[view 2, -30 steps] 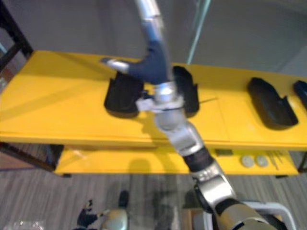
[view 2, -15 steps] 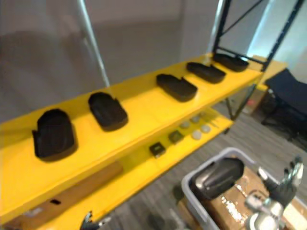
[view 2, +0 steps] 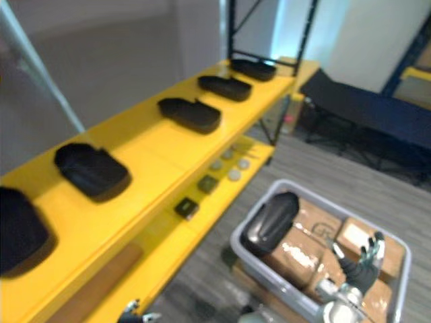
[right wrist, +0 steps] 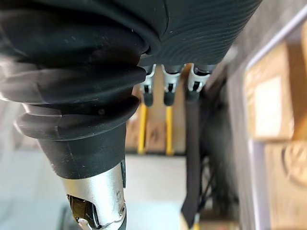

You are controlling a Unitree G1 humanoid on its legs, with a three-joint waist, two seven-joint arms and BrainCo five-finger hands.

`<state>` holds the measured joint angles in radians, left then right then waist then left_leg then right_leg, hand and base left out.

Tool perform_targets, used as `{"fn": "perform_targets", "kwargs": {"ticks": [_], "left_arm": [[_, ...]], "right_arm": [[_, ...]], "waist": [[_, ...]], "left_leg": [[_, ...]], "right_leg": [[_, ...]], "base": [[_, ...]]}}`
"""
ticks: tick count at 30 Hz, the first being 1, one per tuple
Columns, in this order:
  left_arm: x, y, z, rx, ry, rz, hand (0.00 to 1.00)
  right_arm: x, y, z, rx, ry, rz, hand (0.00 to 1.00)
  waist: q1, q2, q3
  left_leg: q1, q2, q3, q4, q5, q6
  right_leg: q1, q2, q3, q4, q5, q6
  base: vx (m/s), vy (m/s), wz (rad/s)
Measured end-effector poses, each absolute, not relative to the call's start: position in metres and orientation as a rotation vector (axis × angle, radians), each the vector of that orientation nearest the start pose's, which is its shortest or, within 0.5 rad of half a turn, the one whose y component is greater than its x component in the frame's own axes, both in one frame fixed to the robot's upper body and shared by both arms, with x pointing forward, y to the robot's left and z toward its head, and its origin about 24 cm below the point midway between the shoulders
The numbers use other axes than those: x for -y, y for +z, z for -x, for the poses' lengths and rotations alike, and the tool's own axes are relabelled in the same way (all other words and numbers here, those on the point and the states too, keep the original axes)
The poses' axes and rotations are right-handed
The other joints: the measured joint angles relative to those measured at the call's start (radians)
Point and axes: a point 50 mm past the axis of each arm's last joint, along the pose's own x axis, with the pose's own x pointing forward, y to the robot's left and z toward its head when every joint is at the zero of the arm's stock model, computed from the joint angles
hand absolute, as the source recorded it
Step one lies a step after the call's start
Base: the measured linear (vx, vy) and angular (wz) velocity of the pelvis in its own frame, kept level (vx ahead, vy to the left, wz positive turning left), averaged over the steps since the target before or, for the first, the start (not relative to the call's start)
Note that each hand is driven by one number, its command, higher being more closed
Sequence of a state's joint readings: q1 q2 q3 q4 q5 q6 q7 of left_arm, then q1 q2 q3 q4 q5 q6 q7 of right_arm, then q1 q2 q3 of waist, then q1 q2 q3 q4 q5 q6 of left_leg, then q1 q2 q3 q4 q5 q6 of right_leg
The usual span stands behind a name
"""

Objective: Walk over and take plastic housings, then place them on the shelf

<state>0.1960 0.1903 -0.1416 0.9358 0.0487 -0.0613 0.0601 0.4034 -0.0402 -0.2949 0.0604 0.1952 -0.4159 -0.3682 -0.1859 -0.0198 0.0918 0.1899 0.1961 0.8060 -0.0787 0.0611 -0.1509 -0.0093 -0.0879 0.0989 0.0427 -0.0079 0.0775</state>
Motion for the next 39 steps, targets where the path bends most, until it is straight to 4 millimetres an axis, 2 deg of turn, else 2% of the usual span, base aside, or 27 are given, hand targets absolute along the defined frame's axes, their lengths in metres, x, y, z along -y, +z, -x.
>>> {"fn": "perform_targets", "kwargs": {"ticks": [2,3,5,6,7,8,9,11,15,16,19,21,23,24,25,26,27,29,31,32,33,34,35,36,37,38,39], "left_arm": [[-0.206,-0.154,-0.083,-1.05,0.0,-0.281,0.0],[-0.2,-0.154,-0.085,-1.038,-0.002,-0.264,0.0],[-0.189,-0.152,-0.092,-1.003,-0.004,-0.218,0.0],[-0.181,-0.15,-0.097,-0.978,-0.004,-0.187,0.0],[-0.169,-0.146,-0.105,-0.924,-0.036,-0.177,0.0],[-0.161,-0.142,-0.114,-0.871,-0.049,-0.169,0.0],[-0.159,-0.139,-0.119,-0.842,-0.051,-0.171,0.0],[-0.158,-0.13,-0.133,-0.751,-0.031,-0.15,0.0],[-0.159,-0.123,-0.133,-0.706,-0.025,-0.136,0.0],[-0.161,-0.12,-0.133,-0.689,-0.036,-0.147,0.0],[-0.162,-0.115,-0.13,-0.658,-0.065,-0.17,0.0],[-0.157,-0.112,-0.132,-0.64,-0.104,-0.157,0.0],[-0.154,-0.108,-0.137,-0.617,-0.129,-0.15,0.0],[-0.153,-0.106,-0.14,-0.615,-0.13,-0.152,0.0],[-0.153,-0.105,-0.142,-0.613,-0.132,-0.163,0.0],[-0.153,-0.104,-0.143,-0.613,-0.134,-0.175,0.0],[-0.153,-0.104,-0.144,-0.608,-0.121,-0.184,0.0],[-0.159,-0.104,-0.145,-0.616,-0.086,-0.197,0.0],[-0.169,-0.105,-0.144,-0.63,-0.025,-0.203,0.0],[-0.178,-0.103,-0.146,-0.629,0.023,-0.207,0.0],[-0.179,-0.103,-0.148,-0.628,0.037,-0.205,0.0],[-0.183,-0.104,-0.148,-0.634,0.071,-0.198,0.0],[-0.183,-0.106,-0.149,-0.638,0.08,-0.192,0.0],[-0.183,-0.108,-0.148,-0.648,0.08,-0.196,0.0],[-0.187,-0.111,-0.142,-0.666,0.093,-0.204,0.0],[-0.19,-0.115,-0.134,-0.694,0.109,-0.209,0.0],[-0.192,-0.116,-0.131,-0.706,0.114,-0.211,0.0]], "right_arm": [[0.27,0.0,-0.129,0.02,-0.782,-0.012,0.0],[0.27,0.006,-0.138,0.047,-0.721,0.004,0.0],[0.266,0.016,-0.158,0.102,-0.622,0.018,0.0],[0.263,0.022,-0.167,0.142,-0.582,0.01,0.0],[0.26,0.03,-0.178,0.19,-0.542,0.002,0.0],[0.258,0.037,-0.186,0.228,-0.526,-0.005,0.0],[0.256,0.039,-0.19,0.24,-0.515,-0.01,0.0],[0.243,0.041,-0.199,0.252,-0.468,-0.031,0.0],[0.23,0.036,-0.201,0.239,-0.439,-0.067,0.0],[0.227,0.033,-0.201,0.225,-0.443,-0.08,0.0],[0.224,0.018,-0.192,0.153,-0.484,-0.092,0.0],[0.223,0.013,-0.187,0.134,-0.524,-0.104,0.0],[0.221,0.008,-0.181,0.109,-0.542,-0.12,0.0],[0.219,0.005,-0.177,0.095,-0.533,-0.122,0.0],[0.218,0.002,-0.169,0.071,-0.526,-0.114,0.0],[0.219,0.001,-0.166,0.064,-0.527,-0.11,0.0],[0.219,0.0,-0.164,0.06,-0.528,-0.11,0.0],[0.217,0.002,-0.165,0.069,-0.518,-0.115,0.0],[0.211,0.006,-0.169,0.088,-0.493,-0.129,0.0],[0.205,0.007,-0.174,0.096,-0.473,-0.142,0.0],[0.203,0.007,-0.176,0.094,-0.467,-0.147,0.0],[0.198,0.002,-0.179,0.076,-0.46,-0.158,0.0],[0.195,0.003,-0.182,0.076,-0.454,-0.168,0.0],[0.195,0.001,-0.181,0.068,-0.455,-0.166,0.0],[0.193,-0.002,-0.178,0.051,-0.445,-0.163,0.0],[0.189,-0.002,-0.18,0.042,-0.424,-0.163,0.0],[0.187,-0.003,-0.18,0.034,-0.411,-0.163,0.0]], "waist": [[0.009,0.008,0.005],[0.013,0.028,0.006],[0.017,0.055,0.012],[0.021,0.06,0.019],[0.033,0.089,0.028],[0.035,0.107,0.034],[0.036,0.107,0.038],[0.047,0.088,0.057],[0.08,0.069,0.068],[0.085,0.065,0.068],[0.094,0.072,0.074],[0.094,0.076,0.084],[0.101,0.066,0.109],[0.107,0.056,0.125],[0.109,0.047,0.126],[0.109,0.046,0.124],[0.111,0.039,0.126],[0.117,0.016,0.129],[0.128,-0.023,0.119],[0.138,-0.04,0.115],[0.14,-0.036,0.114],[0.157,-0.02,0.112],[0.161,-0.008,0.132],[0.159,-0.014,0.13],[0.162,-0.014,0.126],[0.169,-0.023,0.121],[0.169,-0.03,0.117]], "left_leg": [[-0.052,0.013,-0.167,0.142,-0.116,0.014],[-0.101,0.031,-0.293,0.257,-0.195,0.057],[-0.171,0.04,-0.47,0.402,-0.25,0.103],[-0.202,0.036,-0.539,0.455,-0.276,0.106],[-0.207,0.034,-0.607,0.473,-0.31,0.093],[-0.205,0.027,-0.634,0.452,-0.327,0.07],[-0.205,0.016,-0.635,0.44,-0.329,0.068],[-0.206,-0.022,-0.64,0.395,-0.33,0.064],[-0.227,-0.059,-0.688,0.402,-0.343,0.045],[-0.245,-0.072,-0.705,0.424,-0.348,0.049],[-0.284,-0.07,-0.745,0.526,-0.39,0.05],[-0.295,-0.057,-0.738,0.598,-0.427,0.057],[-0.278,-0.037,-0.697,0.654,-0.462,0.068],[-0.259,-0.023,-0.673,0.668,-0.479,0.081],[-0.261,-0.015,-0.647,0.661,-0.478,0.097],[-0.26,-0.011,-0.631,0.647,-0.47,0.11],[-0.26,0.009,-0.591,0.611,-0.439,0.117],[-0.26,0.02,-0.546,0.566,-0.397,0.11],[-0.26,0.018,-0.485,0.545,-0.37,0.093],[-0.277,0.013,-0.465,0.556,-0.372,0.094],[-0.292,0.011,-0.47,0.541,-0.371,0.1],[-0.281,0.031,-0.454,0.479,-0.342,0.109],[-0.247,0.054,-0.39,0.416,-0.283,0.086],[-0.234,0.05,-0.376,0.393,-0.269,0.083],[-0.216,0.057,-0.332,0.373,-0.256,0.074],[-0.21,0.073,-0.294,0.38,-0.251,0.066],[-0.214,0.083,-0.275,0.392,-0.25,0.064]], "right_leg": [[-0.014,0.018,0.055,0.0,0.008,0.011],[-0.026,0.04,0.1,0.005,0.02,0.016],[-0.042,0.055,0.158,0.015,0.028,0.018],[-0.058,0.055,0.182,0.022,0.029,0.019],[-0.068,0.067,0.196,0.026,0.032,0.024],[-0.082,0.071,0.202,0.026,0.038,0.034],[-0.087,0.066,0.202,0.026,0.041,0.039],[-0.103,0.029,0.179,0.028,0.047,0.052],[-0.095,-0.014,0.136,0.027,0.042,0.064],[-0.096,-0.03,0.116,0.037,0.032,0.082],[-0.097,-0.027,0.095,0.079,0.018,0.091],[-0.097,-0.014,0.104,0.104,0.018,0.09],[-0.098,-0.002,0.103,0.142,0.022,0.089],[-0.099,-0.002,0.064,0.157,0.039,0.071],[-0.107,-0.006,0.035,0.128,0.027,-0.032],[-0.113,-0.009,0.009,0.126,0.001,-0.088],[-0.16,-0.016,-0.031,0.198,-0.035,-0.112],[-0.206,-0.023,-0.107,0.351,-0.048,-0.108],[-0.192,-0.071,-0.22,0.425,-0.07,-0.104],[-0.198,-0.053,-0.265,0.353,-0.028,-0.067],[-0.196,-0.033,-0.258,0.293,-0.001,-0.085],[-0.158,0.022,-0.22,0.1,0.115,-0.178],[-0.16,-0.01,-0.296,0.211,0.024,-0.204],[-0.163,-0.045,-0.327,0.286,-0.017,-0.186],[-0.158,-0.115,-0.377,0.384,-0.049,-0.159],[-0.141,-0.167,-0.398,0.402,-0.045,-0.15],[-0.133,-0.183,-0.404,0.39,-0.031,-0.135]], "base": [[0.1,-0.032,-0.9],[0.14,-0.02,-1.03],[0.13,0.026,-1.0],[0.05,0.134,-0.94],[0.02,0.194,-0.74],[0.0,0.174,-0.41],[-0.04,0.146,-0.03],[-0.09,0.143,0.26],[-0.12,0.144,0.35],[-0.09,0.075,0.47],[-0.08,0.079,0.27],[-0.1,0.123,-0.27],[-0.15,0.127,-0.66],[-0.28,0.096,-0.78],[-0.28,0.093,-0.75],[-0.25,0.083,-0.71],[-0.14,0.051,-0.74],[-0.09,0.005,-0.67],[-0.02,-0.057,-0.86],[-0.07,-0.089,-1.09],[-0.09,-0.07,-1.36],[-0.08,-0.064,-1.28],[-0.04,-0.04,-1.17],[-0.02,-0.049,-0.95],[-0.03,-0.112,-0.94],[-0.02,-0.147,-1.01],[0.0,-0.212,-0.99]]}}
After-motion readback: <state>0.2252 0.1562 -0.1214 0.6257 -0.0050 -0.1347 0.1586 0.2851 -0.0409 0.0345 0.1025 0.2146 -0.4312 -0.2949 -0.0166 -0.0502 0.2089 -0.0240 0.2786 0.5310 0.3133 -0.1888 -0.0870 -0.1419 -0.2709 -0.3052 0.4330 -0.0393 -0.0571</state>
